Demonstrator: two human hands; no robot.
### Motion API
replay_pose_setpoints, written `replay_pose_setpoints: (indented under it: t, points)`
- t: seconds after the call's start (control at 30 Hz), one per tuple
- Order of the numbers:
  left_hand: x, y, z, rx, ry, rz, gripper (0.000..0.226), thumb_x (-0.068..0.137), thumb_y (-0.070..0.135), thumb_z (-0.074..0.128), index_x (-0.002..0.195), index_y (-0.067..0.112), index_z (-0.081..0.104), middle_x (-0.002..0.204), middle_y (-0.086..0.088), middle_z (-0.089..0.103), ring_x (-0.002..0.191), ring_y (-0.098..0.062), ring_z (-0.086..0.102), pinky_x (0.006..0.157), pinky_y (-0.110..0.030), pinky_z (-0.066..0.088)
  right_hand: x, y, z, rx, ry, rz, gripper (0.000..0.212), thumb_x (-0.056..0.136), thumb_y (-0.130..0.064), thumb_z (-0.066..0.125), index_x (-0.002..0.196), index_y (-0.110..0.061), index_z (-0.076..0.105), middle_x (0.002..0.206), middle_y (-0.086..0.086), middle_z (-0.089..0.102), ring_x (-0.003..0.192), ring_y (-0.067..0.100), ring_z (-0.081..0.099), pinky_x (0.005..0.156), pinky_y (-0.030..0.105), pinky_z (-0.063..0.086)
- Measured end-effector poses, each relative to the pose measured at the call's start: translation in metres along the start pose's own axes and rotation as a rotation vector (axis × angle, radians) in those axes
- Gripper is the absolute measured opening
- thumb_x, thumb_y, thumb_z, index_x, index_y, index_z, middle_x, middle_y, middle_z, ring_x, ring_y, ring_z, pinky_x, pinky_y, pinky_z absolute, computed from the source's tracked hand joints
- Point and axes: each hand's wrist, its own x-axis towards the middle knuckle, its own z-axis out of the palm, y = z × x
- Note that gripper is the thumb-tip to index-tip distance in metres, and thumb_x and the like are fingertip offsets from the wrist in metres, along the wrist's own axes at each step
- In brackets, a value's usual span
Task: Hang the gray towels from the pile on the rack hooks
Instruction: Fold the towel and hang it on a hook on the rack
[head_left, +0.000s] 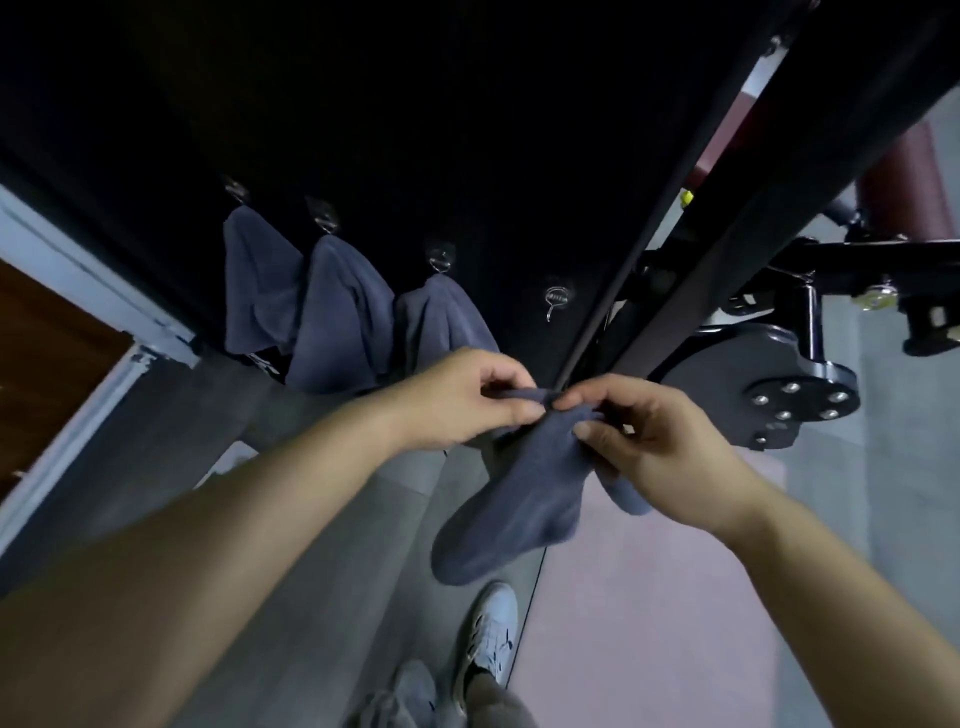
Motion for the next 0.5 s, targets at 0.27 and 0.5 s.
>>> replay_pose_setpoints:
  t: [0.27,0.5]
  points:
    - [0.072,-0.050,0.002,-0.250,0.270,-0.028,0.016,0.090,0.002,0.068,0.085,0.015,0.063,0.066,0.008,0.063,0.063,-0.003,0.059,0.060,-0.022,0.053,0.068,0.069,-0.012,-0.068,0.184,-0.044,0.020,0.094,0.000,0.064,0.091,-0.020,0.065,0.074,-0.014,0.061,0.065,0.002,0.054,0.068,0.024,0.044]
    - [0.110,-0.079,-0.008,0.152,0.537,0.321,0.022,0.089,-0.008,0.054,0.088,0.011,0.066,0.090,0.002,0.062,0.086,-0.010,0.062,0.084,-0.035,0.054,0.112,0.101,0.001,-0.403,0.486,-0.260,0.024,0.094,0.003,0.057,0.106,-0.007,0.076,0.104,0.005,0.061,0.093,0.009,0.058,0.087,0.013,0.047]
